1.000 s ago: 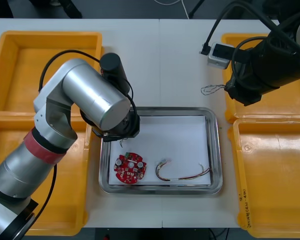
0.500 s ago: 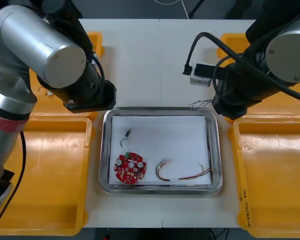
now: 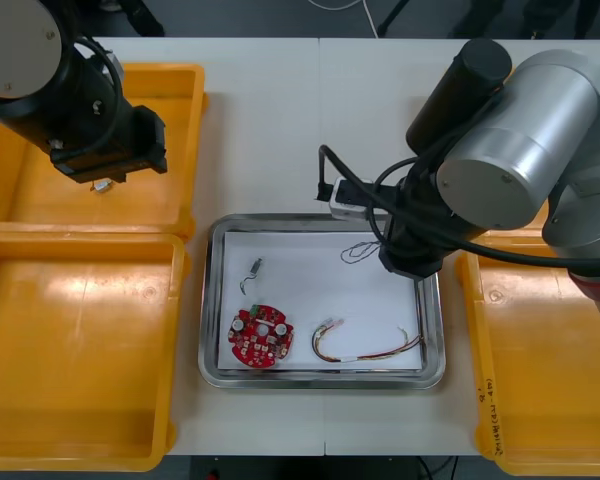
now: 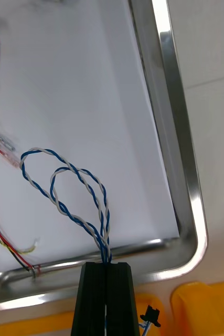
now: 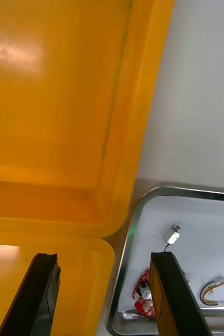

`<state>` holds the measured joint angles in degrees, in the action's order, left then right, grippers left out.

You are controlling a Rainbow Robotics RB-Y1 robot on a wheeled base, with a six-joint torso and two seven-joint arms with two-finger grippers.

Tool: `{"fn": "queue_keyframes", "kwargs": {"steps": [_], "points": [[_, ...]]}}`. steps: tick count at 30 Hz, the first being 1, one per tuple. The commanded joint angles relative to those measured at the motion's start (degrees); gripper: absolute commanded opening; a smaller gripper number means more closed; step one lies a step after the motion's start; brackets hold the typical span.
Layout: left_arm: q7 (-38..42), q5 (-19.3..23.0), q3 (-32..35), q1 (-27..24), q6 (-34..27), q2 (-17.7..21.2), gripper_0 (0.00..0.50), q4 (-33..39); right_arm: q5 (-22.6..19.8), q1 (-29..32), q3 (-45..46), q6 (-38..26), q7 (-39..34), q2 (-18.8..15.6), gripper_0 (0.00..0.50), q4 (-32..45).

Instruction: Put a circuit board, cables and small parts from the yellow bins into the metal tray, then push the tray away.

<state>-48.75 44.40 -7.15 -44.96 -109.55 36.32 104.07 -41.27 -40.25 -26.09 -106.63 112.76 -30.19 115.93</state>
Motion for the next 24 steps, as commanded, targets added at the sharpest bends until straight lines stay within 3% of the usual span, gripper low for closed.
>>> {"fn": "queue_keyframes", "kwargs": {"steps": [1,9,14,24], "points": [[-10.93,-0.11,3.02,-4.61,-0.45,3.23,0.500,-3.88,0.66,-1.85,-3.18,3.10,-2.19,1.98,0.000,-0.61],[-19.63,-4.68,4.42,-6.02,-0.45,3.32,0.500,-11.79,4.88,-1.76,-6.52,7.14,-1.57,4.00,0.000,-4.04],[-23.05,-7.66,4.42,-6.37,-0.13,3.32,0.500,-15.48,5.15,-1.76,-8.01,8.72,-1.14,4.00,0.000,-6.33],[-25.69,-10.21,4.51,-6.54,7.86,3.32,0.500,-20.31,10.33,-0.09,-12.14,12.50,-1.40,3.82,0.000,-7.29]]}}
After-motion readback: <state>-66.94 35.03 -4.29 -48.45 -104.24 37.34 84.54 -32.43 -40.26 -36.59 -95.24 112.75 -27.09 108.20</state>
